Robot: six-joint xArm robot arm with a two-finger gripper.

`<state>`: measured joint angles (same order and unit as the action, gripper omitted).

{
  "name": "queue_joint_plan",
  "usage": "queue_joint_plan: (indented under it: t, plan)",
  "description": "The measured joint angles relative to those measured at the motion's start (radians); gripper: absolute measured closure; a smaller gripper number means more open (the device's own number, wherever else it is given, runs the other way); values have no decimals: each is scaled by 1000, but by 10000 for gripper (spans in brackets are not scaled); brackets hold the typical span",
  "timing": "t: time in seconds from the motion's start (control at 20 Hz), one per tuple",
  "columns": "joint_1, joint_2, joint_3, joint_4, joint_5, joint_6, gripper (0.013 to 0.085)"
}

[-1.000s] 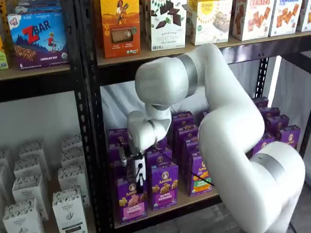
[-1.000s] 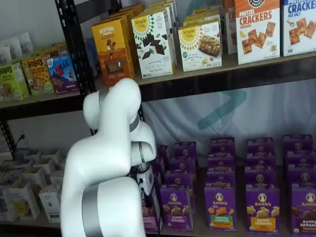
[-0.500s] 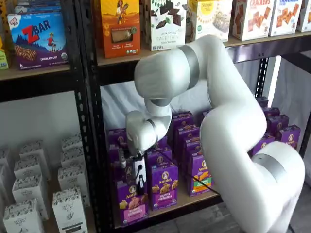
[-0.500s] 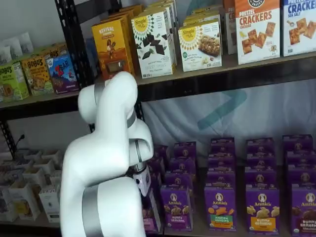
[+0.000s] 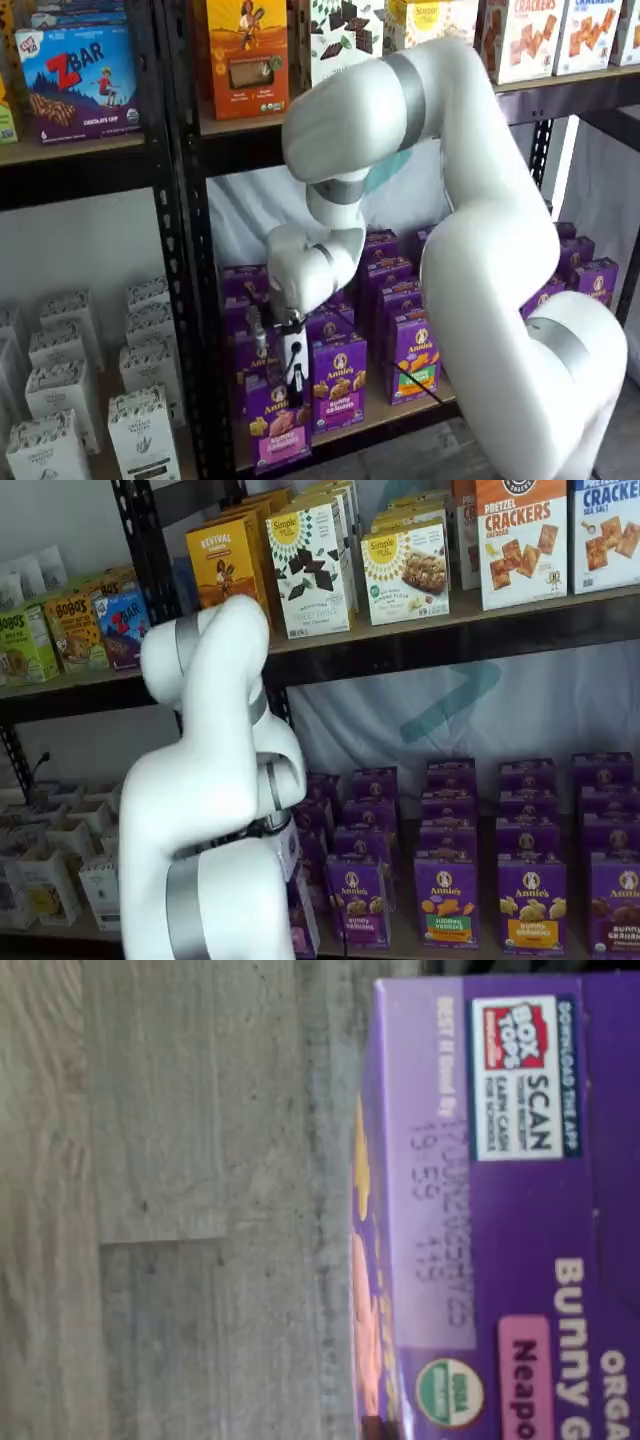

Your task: Pick up the purple box with a pink patch in the middle, on the bottom shelf, the first box from the left

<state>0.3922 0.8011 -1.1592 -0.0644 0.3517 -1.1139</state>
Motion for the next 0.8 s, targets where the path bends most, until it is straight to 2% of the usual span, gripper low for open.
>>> queue_joint_plan:
  t: [0.3,0.45,0.7,0.8]
  plan:
    - [-4,-131,166,-15,-39,11,690]
    - [-14,-218,272,-41,-57,26,690]
    - [-31,-339,408,-49,-69,18,690]
    - [-35,-375,447,-37,-72,2,690]
